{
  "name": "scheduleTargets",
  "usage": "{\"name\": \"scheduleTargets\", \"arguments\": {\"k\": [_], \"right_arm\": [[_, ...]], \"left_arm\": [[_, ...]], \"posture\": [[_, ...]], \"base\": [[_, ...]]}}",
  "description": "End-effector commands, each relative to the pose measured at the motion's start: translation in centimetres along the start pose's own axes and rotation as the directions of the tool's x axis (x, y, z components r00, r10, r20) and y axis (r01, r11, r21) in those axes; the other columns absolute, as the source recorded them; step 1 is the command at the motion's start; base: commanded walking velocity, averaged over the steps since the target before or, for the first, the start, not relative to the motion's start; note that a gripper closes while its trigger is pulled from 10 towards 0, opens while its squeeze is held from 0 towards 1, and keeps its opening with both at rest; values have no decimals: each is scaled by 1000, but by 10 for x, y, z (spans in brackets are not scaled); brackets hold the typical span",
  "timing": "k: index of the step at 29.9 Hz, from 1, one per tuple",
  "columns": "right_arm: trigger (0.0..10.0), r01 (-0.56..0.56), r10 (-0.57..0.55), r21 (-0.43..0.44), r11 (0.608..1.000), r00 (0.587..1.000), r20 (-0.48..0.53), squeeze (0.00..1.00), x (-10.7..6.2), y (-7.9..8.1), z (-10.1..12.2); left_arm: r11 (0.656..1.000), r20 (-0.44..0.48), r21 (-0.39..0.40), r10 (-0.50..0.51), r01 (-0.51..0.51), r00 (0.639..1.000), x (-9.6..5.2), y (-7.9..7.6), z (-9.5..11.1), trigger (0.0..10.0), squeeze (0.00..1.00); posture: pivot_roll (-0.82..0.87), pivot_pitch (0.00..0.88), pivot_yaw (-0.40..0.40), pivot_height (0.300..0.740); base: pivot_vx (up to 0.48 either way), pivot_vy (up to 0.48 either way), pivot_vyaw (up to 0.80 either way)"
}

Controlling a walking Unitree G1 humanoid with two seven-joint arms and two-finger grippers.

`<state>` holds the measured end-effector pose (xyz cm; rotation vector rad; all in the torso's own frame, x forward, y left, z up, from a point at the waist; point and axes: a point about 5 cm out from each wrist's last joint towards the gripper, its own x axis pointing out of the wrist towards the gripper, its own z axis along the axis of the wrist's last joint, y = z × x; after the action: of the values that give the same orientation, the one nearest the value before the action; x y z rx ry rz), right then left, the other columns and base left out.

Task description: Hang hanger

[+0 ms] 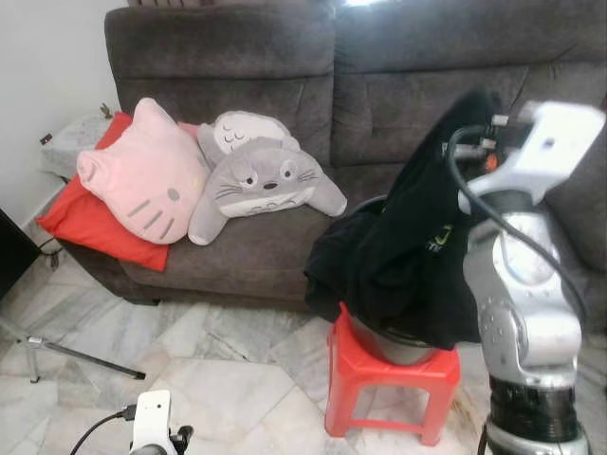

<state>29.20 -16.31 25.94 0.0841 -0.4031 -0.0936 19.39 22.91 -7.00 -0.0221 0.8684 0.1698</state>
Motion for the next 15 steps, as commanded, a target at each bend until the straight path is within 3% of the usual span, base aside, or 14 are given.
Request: {"name": "scheduleTargets", "arguments": {"k": [1,6,15], "right_arm": [[10000,-14,14,9,1000,1000,2,0,-8,8,3],[10000,-23,24,12,1000,990,-136,0,-35,22,-32],[10000,16,-17,-6,1000,981,-191,0,-34,19,-43]], "left_arm": [[1000,-9,8,16,-16,1000,-1,7,0,10000,0],[1000,-7,9,14,-14,1000,-1,7,1,10000,0],[1000,-19,13,14,-14,1000,-1,8,-1,10000,0]], "posture": [[-210,0,108,740],[-193,0,98,740],[-173,0,88,740]], "base": [[0,0,0],[0,0,0],[0,0,0]]}}
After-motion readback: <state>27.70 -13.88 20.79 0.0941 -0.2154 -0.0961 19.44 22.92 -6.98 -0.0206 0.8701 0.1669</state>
